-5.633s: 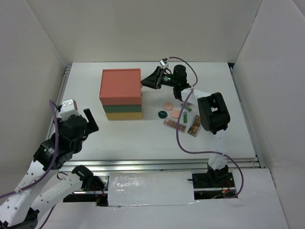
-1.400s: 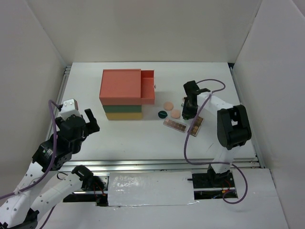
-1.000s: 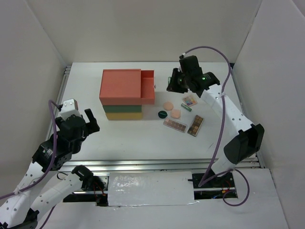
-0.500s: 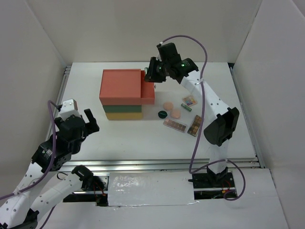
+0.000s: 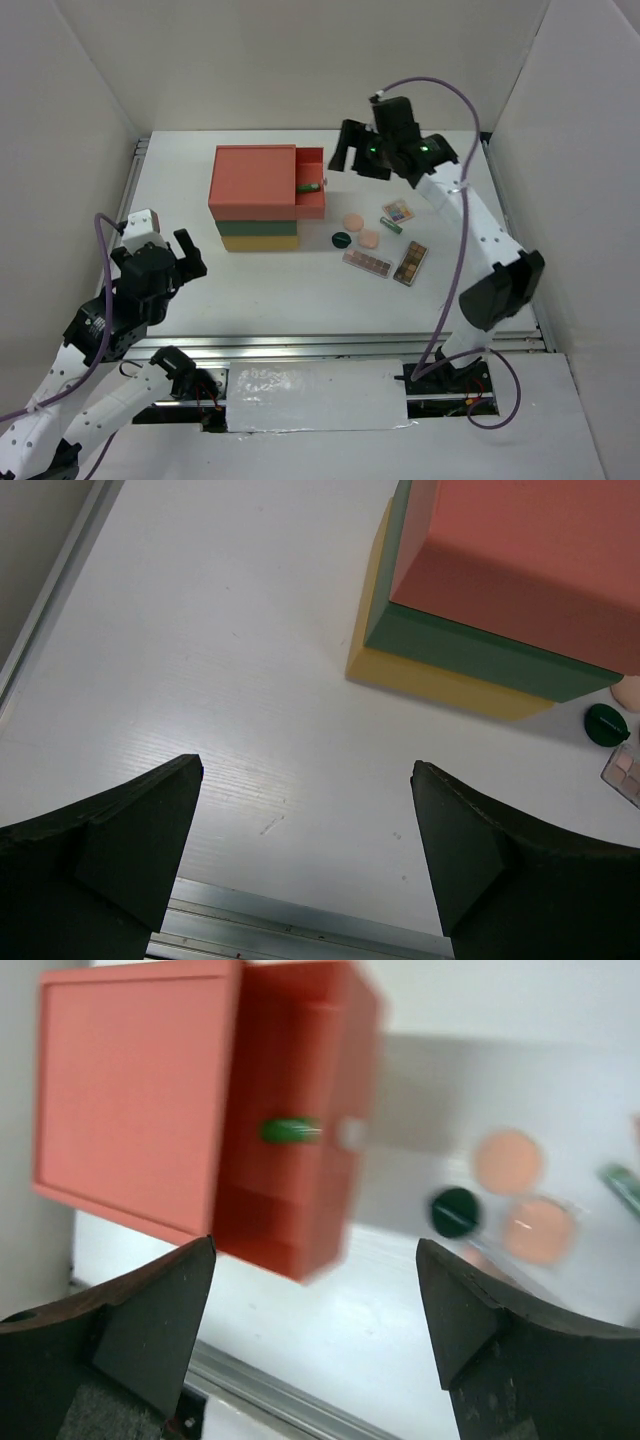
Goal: Organize the makeup
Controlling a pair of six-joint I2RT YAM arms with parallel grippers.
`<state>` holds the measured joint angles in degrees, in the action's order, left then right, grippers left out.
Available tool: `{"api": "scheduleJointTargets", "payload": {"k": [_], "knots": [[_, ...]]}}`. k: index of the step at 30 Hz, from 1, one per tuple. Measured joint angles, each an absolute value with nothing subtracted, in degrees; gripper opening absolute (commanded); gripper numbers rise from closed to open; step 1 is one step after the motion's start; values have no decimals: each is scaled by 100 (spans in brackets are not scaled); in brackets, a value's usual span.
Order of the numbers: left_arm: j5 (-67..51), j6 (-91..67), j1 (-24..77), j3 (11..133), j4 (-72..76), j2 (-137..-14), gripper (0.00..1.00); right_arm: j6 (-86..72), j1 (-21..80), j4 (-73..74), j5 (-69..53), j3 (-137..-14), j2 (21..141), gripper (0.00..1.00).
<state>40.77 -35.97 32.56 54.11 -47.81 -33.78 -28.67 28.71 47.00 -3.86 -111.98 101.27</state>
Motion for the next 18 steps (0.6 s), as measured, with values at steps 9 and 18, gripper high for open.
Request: {"api": "scheduleJointTargets", "payload": {"k": [9, 18], "knots": [[4077, -3597, 3258, 5411, -4779, -3332, 99, -2075, 1741, 4248, 158, -9166, 9006, 84], [4045, -3590, 3258, 5408, -4779, -3334, 99, -1437, 1365, 4263, 821, -8611, 10366, 72]]}}
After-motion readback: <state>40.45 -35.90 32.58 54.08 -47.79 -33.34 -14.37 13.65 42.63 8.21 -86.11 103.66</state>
